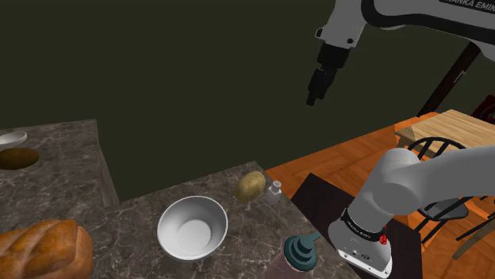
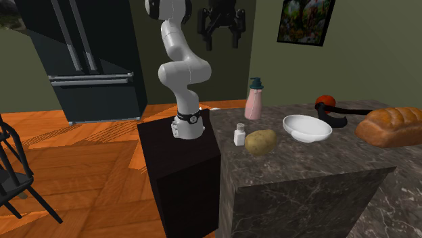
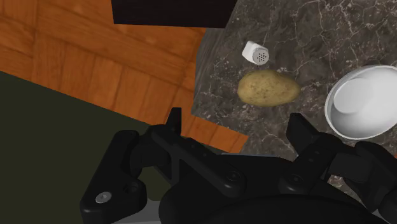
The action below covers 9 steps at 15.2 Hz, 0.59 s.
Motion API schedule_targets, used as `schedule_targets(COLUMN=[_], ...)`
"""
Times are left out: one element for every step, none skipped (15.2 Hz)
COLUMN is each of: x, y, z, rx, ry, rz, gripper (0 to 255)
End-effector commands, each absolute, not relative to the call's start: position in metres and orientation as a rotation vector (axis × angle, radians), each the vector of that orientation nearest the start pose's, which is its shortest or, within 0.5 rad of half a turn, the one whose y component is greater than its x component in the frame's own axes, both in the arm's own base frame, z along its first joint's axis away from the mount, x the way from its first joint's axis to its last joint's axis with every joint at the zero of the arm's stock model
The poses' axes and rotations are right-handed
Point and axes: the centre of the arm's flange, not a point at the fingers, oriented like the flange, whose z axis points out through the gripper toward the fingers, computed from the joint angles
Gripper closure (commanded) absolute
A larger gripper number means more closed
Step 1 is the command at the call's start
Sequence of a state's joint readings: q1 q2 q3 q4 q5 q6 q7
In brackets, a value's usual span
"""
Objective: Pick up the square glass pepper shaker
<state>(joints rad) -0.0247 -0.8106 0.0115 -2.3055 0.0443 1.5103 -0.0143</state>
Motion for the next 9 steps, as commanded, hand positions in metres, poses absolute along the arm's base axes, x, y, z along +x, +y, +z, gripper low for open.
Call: schedule_targets(x=[0.294,0.294,0.295,0.295,0.295,0.295,0.295,0.296,0.296], y=[0.002,0.007,0.011,0.016,0.02,0.025,0.029,0.034,0.038], z=[0.616,0.604,0.592,0.579,0.567,0.554,0.542,0.529,0.517], rx=[-3.106,-3.106,-3.106,-3.106,-3.105,-3.105,-3.105,-3.105,-3.105], ry=[-0.001,0.005,0.01,0.016,0.022,0.028,0.033,0.039,0.045], rz=[-0.025,-0.018,-0.011,-0.004,0.003,0.01,0.016,0.023,0.03], gripper=[0,0,0,0,0,0,0,0,0])
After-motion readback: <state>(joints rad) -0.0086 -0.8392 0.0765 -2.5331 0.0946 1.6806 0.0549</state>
